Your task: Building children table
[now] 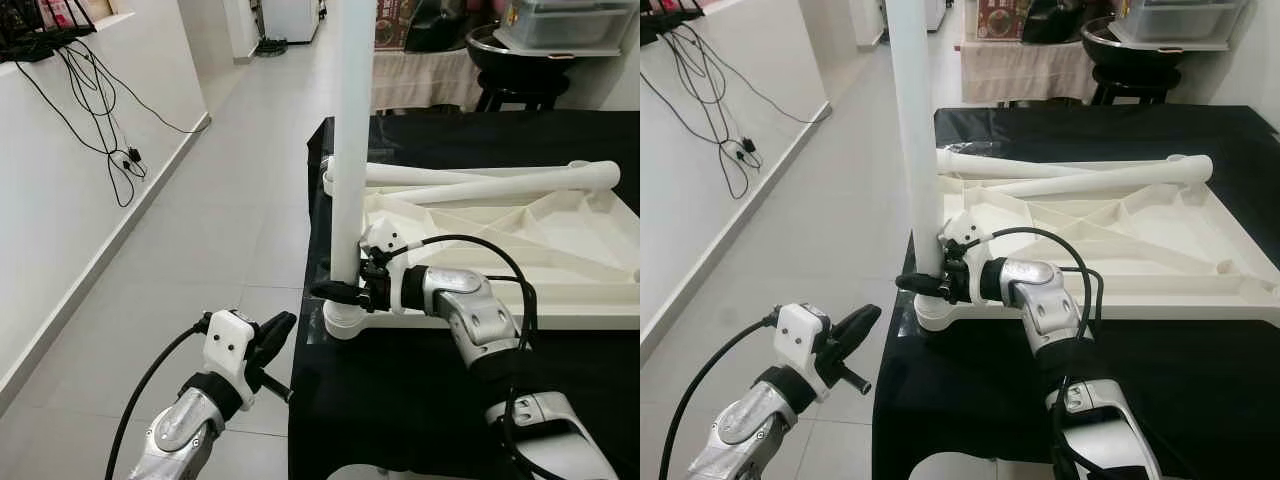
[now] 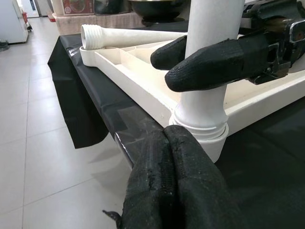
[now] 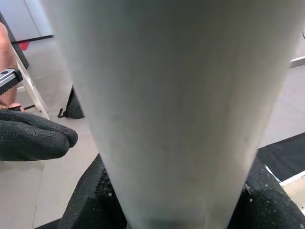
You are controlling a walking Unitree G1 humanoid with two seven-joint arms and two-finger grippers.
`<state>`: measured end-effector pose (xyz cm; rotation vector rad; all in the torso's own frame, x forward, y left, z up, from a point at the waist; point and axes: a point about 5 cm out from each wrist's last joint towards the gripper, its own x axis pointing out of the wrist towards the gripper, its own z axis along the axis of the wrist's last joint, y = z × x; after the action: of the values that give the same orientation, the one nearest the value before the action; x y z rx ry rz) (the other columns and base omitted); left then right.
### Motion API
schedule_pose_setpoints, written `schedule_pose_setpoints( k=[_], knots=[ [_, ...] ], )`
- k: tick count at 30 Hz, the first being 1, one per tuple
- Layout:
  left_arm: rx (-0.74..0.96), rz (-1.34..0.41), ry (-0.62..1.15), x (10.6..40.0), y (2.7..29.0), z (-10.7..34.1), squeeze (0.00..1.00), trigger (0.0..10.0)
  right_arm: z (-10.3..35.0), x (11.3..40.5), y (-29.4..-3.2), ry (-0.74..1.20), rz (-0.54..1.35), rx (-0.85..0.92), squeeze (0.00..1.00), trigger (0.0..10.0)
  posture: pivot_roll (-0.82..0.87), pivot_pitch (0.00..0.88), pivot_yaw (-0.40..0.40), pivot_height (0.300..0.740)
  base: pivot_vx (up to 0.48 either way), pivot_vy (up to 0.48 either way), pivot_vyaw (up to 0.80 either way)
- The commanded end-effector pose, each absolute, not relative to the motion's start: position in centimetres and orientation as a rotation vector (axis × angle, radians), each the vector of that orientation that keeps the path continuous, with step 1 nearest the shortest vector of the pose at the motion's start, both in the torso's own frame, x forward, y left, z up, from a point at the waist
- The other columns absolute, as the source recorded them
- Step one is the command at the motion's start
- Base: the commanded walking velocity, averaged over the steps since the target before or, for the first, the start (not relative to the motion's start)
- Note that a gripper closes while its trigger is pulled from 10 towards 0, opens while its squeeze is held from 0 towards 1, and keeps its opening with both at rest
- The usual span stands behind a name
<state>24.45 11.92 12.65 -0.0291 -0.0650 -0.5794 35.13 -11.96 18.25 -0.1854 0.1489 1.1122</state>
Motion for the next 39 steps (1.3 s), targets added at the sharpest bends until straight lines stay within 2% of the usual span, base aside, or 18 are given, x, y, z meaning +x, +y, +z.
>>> schedule_pose_setpoints(
  k=[1, 4, 6, 8, 9, 10, 11, 16, 19, 20, 21, 22, 24, 25, 30, 31, 32, 39],
  knots=[
    [-0.028, -0.581, -0.05, 24.2, 11.9, 12.5, 0.0, 10.0, 17.2, 34.3, -12.1, 0.174, 1.128, -0.149, 0.0, 0.0, 0.01, 0.131, 0.056, 0.74, 0.0, 0.0, 0.0],
    [-0.028, -0.581, -0.05, 24.2, 11.9, 12.5, 0.0, 10.0, 17.2, 34.3, -12.1, 0.174, 1.128, -0.149, 0.0, 0.0, 0.01, 0.131, 0.056, 0.74, 0.0, 0.0, 0.0],
    [-0.03, -0.582, -0.051, 24.1, 12.0, 12.6, 0.0, 10.0, 16.2, 33.7, -13.1, 0.191, 0.998, -0.157, 0.0, 0.0, 0.0, 0.14, 0.055, 0.74, 0.0, 0.0, 0.0],
    [-0.03, -0.583, -0.05, 24.0, 12.1, 12.6, 0.0, 10.0, 14.8, 33.4, -13.9, 0.221, 0.65, -0.099, 0.0, 0.0, 0.0, 0.144, 0.051, 0.74, 0.0, 0.0, 0.0],
    [-0.03, -0.583, -0.05, 24.0, 12.1, 12.6, 0.0, 10.0, 14.8, 33.4, -13.9, 0.221, 0.65, -0.099, 0.0, 0.0, 0.0, 0.144, 0.051, 0.74, 0.0, 0.0, 0.0],
    [-0.03, -0.583, -0.05, 24.1, 12.2, 12.7, 0.0, 10.0, 14.0, 32.4, -14.6, 0.23, 0.349, -0.065, 0.0, 0.0, -0.01, 0.154, 0.056, 0.74, 0.0, 0.0, 0.0],
    [-0.028, -0.583, -0.049, 24.1, 12.3, 12.7, 0.0, 10.0, 13.3, 30.9, -13.8, 0.255, 0.248, -0.029, 0.0, 0.0, -0.02, 0.159, 0.074, 0.74, 0.0, 0.0, 0.0],
    [-0.026, -0.584, -0.047, 24.3, 12.4, 12.7, 0.0, 10.0, 13.2, 29.4, -12.4, 0.249, 0.234, -0.037, 0.0, 0.0, -0.03, 0.142, 0.079, 0.74, 0.0, 0.0, 0.0],
    [-0.018, -0.596, -0.042, 24.5, 12.3, 12.6, 0.0, 10.0, 13.6, 30.7, -12.0, 0.218, 0.283, -0.077, 0.0, 0.0, -0.01, 0.132, 0.07, 0.74, 0.0, 0.0, 0.0],
    [-0.017, -0.593, -0.043, 24.5, 12.3, 12.6, 0.0, 10.0, 13.9, 31.3, -12.2, 0.211, 0.28, -0.073, 0.0, 7.5, 0.0, 0.129, 0.066, 0.74, 0.0, 0.0, 0.0],
    [-0.017, -0.593, -0.043, 24.5, 12.3, 12.6, 0.0, 10.0, 13.9, 31.3, -12.2, 0.211, 0.28, -0.073, 0.0, 7.5, 0.0, 0.129, 0.066, 0.74, 0.0, 0.0, 0.0],
    [-0.017, -0.588, -0.045, 24.5, 12.3, 12.6, 0.0, 10.0, 14.2, 31.7, -12.3, 0.204, 0.285, -0.071, 0.0, 10.0, 0.0, 0.128, 0.065, 0.74, 0.0, 0.0, 0.0],
    [-0.019, -0.577, -0.046, 24.5, 12.3, 12.6, 0.0, 10.0, 15.2, 32.2, -12.5, 0.178, 0.288, -0.036, 0.0, 10.0, 0.0, 0.126, 0.063, 0.74, 0.0, 0.0, 0.0],
    [-0.019, -0.576, -0.046, 24.5, 12.3, 12.6, 0.0, 10.0, 15.7, 32.7, -12.6, 0.165, 0.321, -0.023, 1.0, 10.0, 0.01, 0.121, 0.059, 0.74, 0.0, 0.0, 0.0],
    [-0.019, -0.582, -0.045, 24.5, 12.1, 12.5, 0.0, 10.0, 17.3, 34.0, -12.7, 0.126, 0.432, 0.028, 1.0, 10.0, 0.01, 0.115, 0.054, 0.74, 0.0, 0.0, 0.0],
    [-0.021, -0.587, -0.044, 24.5, 12.0, 12.5, 0.0, 10.0, 18.3, 34.5, -12.8, 0.09, 0.548, 0.016, 1.0, 10.0, 0.01, 0.112, 0.052, 0.74, 0.0, 0.0, 0.0],
    [-0.021, -0.587, -0.044, 24.5, 11.9, 12.5, 0.0, 10.0, 18.8, 34.7, -12.8, 0.075, 0.632, -0.014, 0.02, 10.0, 0.02, 0.11, 0.048, 0.74, 0.0, 0.0, 0.0],
    [-0.019, -0.583, -0.046, 24.3, 11.9, 12.4, 0.0, 10.0, 19.5, 34.7, -12.4, 0.047, 0.931, -0.158, 0.0, 10.0, 0.03, 0.105, 0.037, 0.74, 0.0, 0.0, 0.0]
  ],
)
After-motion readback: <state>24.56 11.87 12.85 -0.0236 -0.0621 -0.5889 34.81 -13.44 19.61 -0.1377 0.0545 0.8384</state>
